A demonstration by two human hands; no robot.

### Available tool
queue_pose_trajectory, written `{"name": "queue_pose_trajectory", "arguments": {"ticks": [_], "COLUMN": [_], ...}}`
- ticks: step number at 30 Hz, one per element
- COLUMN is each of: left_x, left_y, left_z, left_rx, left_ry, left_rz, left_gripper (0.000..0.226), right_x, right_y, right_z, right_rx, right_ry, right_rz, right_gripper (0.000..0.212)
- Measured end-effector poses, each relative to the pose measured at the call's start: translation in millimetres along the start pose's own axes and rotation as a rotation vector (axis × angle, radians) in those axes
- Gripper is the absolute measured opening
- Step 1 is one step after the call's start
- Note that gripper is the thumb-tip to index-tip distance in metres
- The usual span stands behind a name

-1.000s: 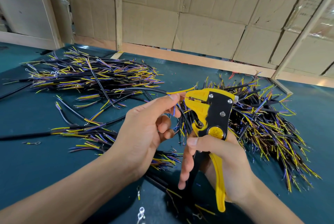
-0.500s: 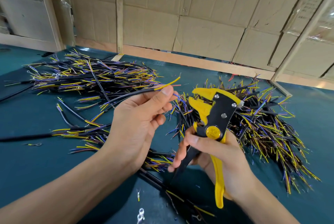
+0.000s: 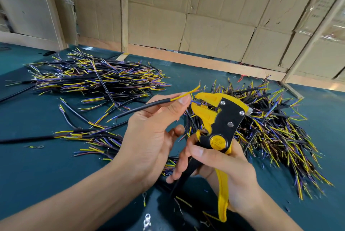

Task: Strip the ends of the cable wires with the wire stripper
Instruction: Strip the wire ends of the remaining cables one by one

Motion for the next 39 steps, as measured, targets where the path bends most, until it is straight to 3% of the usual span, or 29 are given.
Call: {"name": "queue_pose_trajectory", "arguments": {"ticks": [6,11,17,21,23,25,27,29,30,33,35,39], "left_x": [1,2,4,-2,-8,-14,-17,-16,-16,-4,-2,-4], "left_y": [8,11,10,13,21,24,22,26,22,-5,-9,-8], "left_z": [1,1,0,9,16,10,2,-1,-6,-24,-26,-26], "left_rx": [-0.048,-0.063,-0.104,-0.066,-0.106,-0.251,-0.552,-0.924,-0.985,-0.760,-0.698,-0.829], "left_ry": [0.038,0.044,0.048,0.100,0.134,0.024,-0.121,-0.122,-0.175,-0.484,-0.542,-0.576], "left_rz": [-0.086,-0.125,-0.145,-0.165,-0.185,-0.153,-0.185,-0.304,-0.297,-0.056,0.001,-0.052], "left_gripper": [0.002,0.012,0.008,0.013,0.015,0.023,0.032,0.029,0.027,0.024,0.021,0.021], "right_x": [-1,-1,3,-1,-5,-7,-6,-5,-5,-5,-5,-5], "right_y": [0,-1,-7,-6,-8,-8,-12,-15,-15,-10,-10,-16], "right_z": [-1,-3,-1,-5,1,17,36,46,46,44,44,50], "right_rx": [-0.058,-0.054,-0.078,-0.187,-0.227,-0.207,-0.112,0.002,0.031,0.064,0.067,0.035], "right_ry": [-0.006,0.005,0.152,0.073,0.108,0.252,0.385,0.429,0.420,0.375,0.378,0.376], "right_rz": [-0.025,-0.047,-0.035,-0.041,-0.025,-0.029,-0.013,-0.017,-0.037,-0.093,-0.084,-0.043], "right_gripper": [0.012,0.018,0.027,0.036,0.035,0.029,0.030,0.035,0.035,0.023,0.015,0.008]}}
Point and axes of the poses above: each hand's wrist, its own x-axis away from the middle knuckle, its own z-axis out of the back of the hand, y = z × x, the point moved 9 cm from there along -x, towards the middle knuckle, and after that the axes turned 6 degrees about x, right-handed, at the moved point
